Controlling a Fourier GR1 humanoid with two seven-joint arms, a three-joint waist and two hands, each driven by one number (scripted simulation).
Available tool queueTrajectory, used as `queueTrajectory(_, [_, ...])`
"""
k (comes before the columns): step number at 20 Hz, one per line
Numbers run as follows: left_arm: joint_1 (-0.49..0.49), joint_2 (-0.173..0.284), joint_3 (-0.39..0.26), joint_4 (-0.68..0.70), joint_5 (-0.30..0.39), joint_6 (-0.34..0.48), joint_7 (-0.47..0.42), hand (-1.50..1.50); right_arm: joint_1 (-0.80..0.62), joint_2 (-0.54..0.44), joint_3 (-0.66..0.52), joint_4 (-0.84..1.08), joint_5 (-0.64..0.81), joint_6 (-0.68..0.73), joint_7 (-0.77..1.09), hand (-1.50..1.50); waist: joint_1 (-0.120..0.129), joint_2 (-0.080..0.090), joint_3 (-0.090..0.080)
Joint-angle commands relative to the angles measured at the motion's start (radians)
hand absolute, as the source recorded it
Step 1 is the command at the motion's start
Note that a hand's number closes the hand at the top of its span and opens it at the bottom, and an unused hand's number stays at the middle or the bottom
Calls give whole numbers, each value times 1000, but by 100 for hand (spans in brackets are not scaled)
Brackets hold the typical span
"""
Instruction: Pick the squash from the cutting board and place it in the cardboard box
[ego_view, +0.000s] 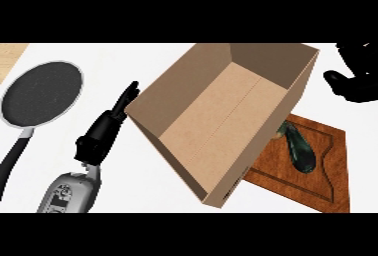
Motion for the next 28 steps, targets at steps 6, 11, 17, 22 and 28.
queueTrajectory(6, [-14, -11, 12, 80, -8, -22, -22, 0, -226, 194, 38, 180, 48, 58, 116, 150, -8, 3, -2])
queueTrajectory(11, [9, -30, -12, 50, -30, -19, -15, 0, -201, 287, 59, 176, 190, -53, 107, 150, -13, 1, -2])
queueTrajectory(17, [-9, 14, 34, 58, 11, -77, -12, 0, -264, 435, 143, 344, 372, -194, 57, 150, -6, 5, -2])
queueTrajectory(22, [3, -1, 26, -3, 0, -63, 28, 0, -248, 514, 193, 423, 489, -257, 23, 150, -7, 2, -2])
queueTrajectory(28, [7, -6, 24, 8, 5, -73, 26, 0, -254, 605, 194, 633, 462, -147, 101, -150, 0, 6, -2])
